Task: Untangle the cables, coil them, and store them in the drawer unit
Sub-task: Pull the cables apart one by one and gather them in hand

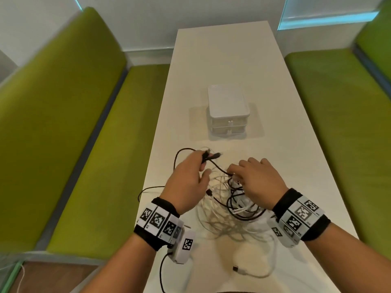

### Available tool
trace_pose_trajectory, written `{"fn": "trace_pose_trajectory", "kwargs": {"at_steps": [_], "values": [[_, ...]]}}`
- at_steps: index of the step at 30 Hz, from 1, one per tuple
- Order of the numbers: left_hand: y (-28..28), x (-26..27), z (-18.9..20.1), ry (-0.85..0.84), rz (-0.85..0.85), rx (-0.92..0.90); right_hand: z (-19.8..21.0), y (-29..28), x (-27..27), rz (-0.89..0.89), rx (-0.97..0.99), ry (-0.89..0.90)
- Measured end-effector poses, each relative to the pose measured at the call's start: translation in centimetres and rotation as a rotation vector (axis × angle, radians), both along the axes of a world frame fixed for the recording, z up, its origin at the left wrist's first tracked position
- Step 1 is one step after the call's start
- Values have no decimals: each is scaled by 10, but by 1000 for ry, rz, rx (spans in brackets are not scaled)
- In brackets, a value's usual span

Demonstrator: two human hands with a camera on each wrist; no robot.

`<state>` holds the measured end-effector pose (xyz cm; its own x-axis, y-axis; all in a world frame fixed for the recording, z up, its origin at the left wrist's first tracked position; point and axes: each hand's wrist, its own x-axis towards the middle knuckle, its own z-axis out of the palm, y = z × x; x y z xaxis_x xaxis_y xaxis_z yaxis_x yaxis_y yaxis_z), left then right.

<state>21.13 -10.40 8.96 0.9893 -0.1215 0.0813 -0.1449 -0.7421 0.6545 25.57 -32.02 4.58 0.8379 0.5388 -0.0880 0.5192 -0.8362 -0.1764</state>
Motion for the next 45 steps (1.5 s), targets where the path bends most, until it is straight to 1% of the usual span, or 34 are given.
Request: {"fn": "trace_pose_trajectory", "kwargs": {"at_steps": [3, 5, 6, 7, 8, 10, 11, 12, 13, 15, 16, 17, 19, 21, 22, 24, 26, 27, 29, 31, 32, 33, 34, 37, 38, 39, 41, 43, 45], "values": [[-13, 2, -2, 116, -126, 107, 9, 8, -1, 45, 111, -7], [-17, 4, -5, 112, -117, 108, 13, 10, 1, 52, 149, -25], [-17, 6, -5, 98, -97, 84, 14, 9, 2, 44, 188, -5], [-16, 7, -5, 87, -70, 50, 16, 7, 2, 17, 271, 48], [-14, 8, -5, 78, -37, 15, 17, 4, 4, -24, 391, 117], [-9, 8, -3, 52, 38, -61, 21, -4, 7, -201, 660, 284], [-7, 7, -2, 49, 70, -95, 22, -6, 8, -328, 748, 352], [-6, 7, -2, 52, 92, -114, 21, -7, 8, -426, 772, 390], [-6, 7, -3, 60, 102, -120, 20, -6, 9, -470, 678, 372], [-8, 6, -5, 80, 106, -98, 14, -2, 7, -421, 343, 249], [-10, 6, -6, 85, 112, -80, 14, 2, 5, -396, 267, 189], [-10, 6, -6, 86, 126, -66, 14, 5, 3, -366, 299, 171], [-8, 8, -6, 99, 188, -91, 16, 3, 1, -321, 483, 223], [-2, 9, -3, 100, 277, -168, 17, 1, -2, -289, 599, 299], [1, 10, -3, 98, 310, -221, 17, -1, -3, -302, 619, 334], [0, 9, 0, 113, 325, -345, 13, -3, -1, -403, 600, 403], [-9, 4, 2, 123, 278, -395, 5, -4, 4, -530, 578, 485], [-13, 1, 2, 126, 249, -388, 3, -5, 7, -577, 536, 486], [-18, -2, 3, 140, 230, -384, 2, -7, 10, -619, 382, 391], [-15, -2, 4, 128, 249, -393, 6, -11, 9, -581, 135, 246], [-12, 0, 3, 116, 256, -387, 11, -13, 8, -523, 30, 180], [-9, 1, 3, 101, 254, -366, 12, -15, 8, -439, -25, 135], [-7, 2, 2, 84, 247, -333, 13, -17, 9, -346, 10, 117], [-11, 4, 1, 13, 172, -245, 20, -8, 8, -28, 499, 145], [-15, 4, 1, -20, 127, -220, 21, -2, 7, 51, 590, 166], [-18, 3, 2, -47, 83, -199, 20, 3, 6, 101, 633, 206], [-23, 2, 3, -95, 6, -159, 15, 11, 8, 111, 578, 284], [-23, 1, 1, -143, -55, -105, 7, 11, 12, 93, 410, 289], [-22, -1, 1, -162, -79, -79, 8, 13, 13, 60, 230, 284]]}}
